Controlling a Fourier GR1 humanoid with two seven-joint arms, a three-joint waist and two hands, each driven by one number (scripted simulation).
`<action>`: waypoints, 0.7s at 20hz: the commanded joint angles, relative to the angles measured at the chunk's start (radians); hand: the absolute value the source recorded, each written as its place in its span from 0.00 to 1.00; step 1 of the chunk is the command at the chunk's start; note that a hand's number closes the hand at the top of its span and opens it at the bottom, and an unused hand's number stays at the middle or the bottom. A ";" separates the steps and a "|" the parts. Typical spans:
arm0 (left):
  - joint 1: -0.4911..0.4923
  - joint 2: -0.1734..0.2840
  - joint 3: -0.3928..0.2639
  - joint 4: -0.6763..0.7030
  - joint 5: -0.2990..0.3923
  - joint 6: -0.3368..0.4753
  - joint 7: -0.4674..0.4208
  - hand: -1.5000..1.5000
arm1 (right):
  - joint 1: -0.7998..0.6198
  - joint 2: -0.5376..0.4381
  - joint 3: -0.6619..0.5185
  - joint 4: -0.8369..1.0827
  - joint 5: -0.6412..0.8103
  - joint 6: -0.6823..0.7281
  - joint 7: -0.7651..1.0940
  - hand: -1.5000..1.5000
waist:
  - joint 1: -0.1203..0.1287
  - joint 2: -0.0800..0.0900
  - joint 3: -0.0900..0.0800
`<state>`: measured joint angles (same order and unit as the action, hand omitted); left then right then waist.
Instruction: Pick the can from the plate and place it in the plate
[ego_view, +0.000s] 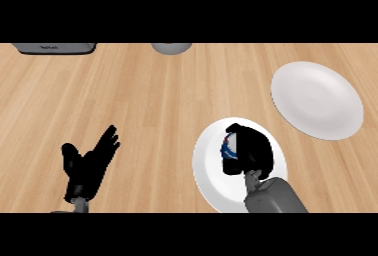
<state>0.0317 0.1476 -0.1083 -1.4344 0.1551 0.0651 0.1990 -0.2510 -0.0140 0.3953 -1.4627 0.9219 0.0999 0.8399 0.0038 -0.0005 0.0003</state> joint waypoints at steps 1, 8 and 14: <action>-0.028 -0.050 -0.004 0.080 -0.043 0.027 -0.044 0.50 | 0.006 -0.020 0.006 0.008 0.035 0.024 -0.051 1.00 | -0.004 0.001 0.000; -0.076 -0.062 0.012 0.063 -0.060 0.025 0.007 0.50 | -0.015 0.006 0.005 0.029 0.128 -0.009 -0.062 1.00 | -0.003 0.000 0.000; -0.059 -0.041 -0.017 0.026 -0.045 -0.023 -0.001 0.50 | -0.323 0.014 -0.255 0.273 0.185 -0.212 0.333 1.00 | 0.073 0.038 -0.002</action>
<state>-0.0147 0.1153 -0.1061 -1.4102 0.1167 0.0521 0.2050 -0.4593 -0.0049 0.2559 -1.2779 1.0632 -0.0216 0.9835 0.0415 0.0169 -0.0001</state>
